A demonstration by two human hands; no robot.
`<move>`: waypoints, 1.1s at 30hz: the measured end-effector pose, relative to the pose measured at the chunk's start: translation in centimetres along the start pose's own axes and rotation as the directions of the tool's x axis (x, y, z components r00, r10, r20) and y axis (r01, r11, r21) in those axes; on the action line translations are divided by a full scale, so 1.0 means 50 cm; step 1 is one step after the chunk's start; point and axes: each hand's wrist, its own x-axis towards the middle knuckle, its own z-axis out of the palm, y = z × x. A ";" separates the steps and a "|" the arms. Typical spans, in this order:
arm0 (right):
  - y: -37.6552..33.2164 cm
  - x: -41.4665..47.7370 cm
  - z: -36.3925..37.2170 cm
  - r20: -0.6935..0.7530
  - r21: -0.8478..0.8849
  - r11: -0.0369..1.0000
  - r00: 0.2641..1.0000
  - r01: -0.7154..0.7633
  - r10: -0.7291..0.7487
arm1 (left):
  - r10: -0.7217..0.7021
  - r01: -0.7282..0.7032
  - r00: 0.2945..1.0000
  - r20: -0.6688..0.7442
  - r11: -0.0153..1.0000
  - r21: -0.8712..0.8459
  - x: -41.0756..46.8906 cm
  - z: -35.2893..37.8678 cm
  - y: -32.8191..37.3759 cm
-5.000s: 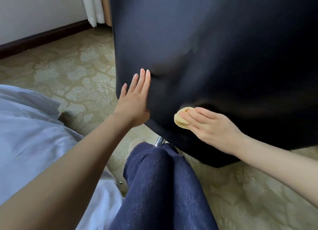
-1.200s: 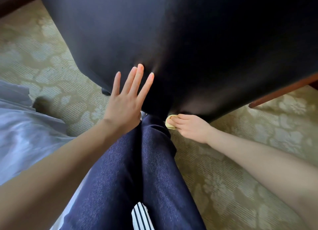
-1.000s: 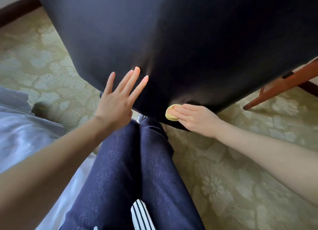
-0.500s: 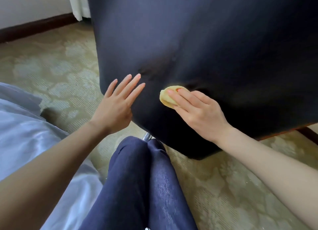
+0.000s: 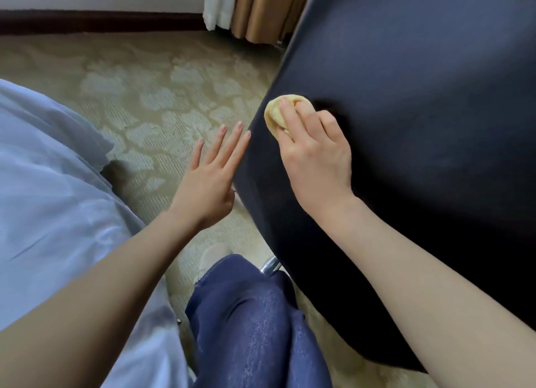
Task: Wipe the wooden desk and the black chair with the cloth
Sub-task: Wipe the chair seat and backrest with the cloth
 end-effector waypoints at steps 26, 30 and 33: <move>-0.171 -0.148 0.271 0.434 0.204 0.726 0.604 0.657 -0.669 | 0.201 -0.216 0.962 0.187 0.975 0.060 0.028 0.105 0.003; -0.121 -0.214 0.226 0.437 0.147 0.688 0.577 0.711 -0.690 | 0.240 -0.263 0.952 0.190 0.959 0.107 0.034 0.092 -0.017; -0.082 -0.239 0.184 0.350 0.246 0.710 0.622 0.660 -0.700 | 0.262 -0.297 0.940 0.219 0.944 0.147 0.038 0.080 -0.028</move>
